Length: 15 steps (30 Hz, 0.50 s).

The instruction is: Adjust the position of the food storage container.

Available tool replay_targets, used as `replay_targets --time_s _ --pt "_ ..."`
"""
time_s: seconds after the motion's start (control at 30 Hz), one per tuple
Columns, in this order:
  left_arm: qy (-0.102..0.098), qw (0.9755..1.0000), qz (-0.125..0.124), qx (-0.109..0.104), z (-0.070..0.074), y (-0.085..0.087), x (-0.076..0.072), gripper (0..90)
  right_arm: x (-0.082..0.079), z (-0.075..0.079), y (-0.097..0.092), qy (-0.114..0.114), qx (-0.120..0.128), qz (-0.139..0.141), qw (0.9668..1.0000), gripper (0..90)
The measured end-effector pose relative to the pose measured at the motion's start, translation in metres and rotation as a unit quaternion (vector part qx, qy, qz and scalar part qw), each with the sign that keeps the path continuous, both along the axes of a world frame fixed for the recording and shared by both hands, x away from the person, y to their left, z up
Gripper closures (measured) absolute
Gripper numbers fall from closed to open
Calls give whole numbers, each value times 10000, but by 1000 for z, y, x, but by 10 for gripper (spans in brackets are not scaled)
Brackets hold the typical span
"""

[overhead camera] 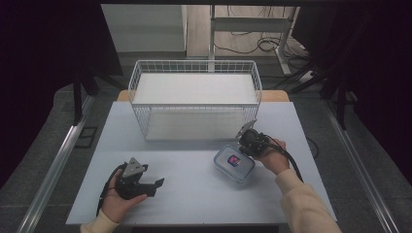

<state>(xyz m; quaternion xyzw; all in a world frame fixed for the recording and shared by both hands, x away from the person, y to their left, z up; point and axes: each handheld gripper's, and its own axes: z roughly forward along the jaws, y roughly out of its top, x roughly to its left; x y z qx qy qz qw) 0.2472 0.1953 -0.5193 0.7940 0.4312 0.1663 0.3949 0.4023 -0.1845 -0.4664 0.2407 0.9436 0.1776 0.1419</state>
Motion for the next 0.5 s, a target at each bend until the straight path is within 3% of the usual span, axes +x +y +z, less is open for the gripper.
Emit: replay_targets --time_s 0.5 --pt "11 10000 -8 3 0 0 0 194 -18 -1 18 183 47 344 9992 899"
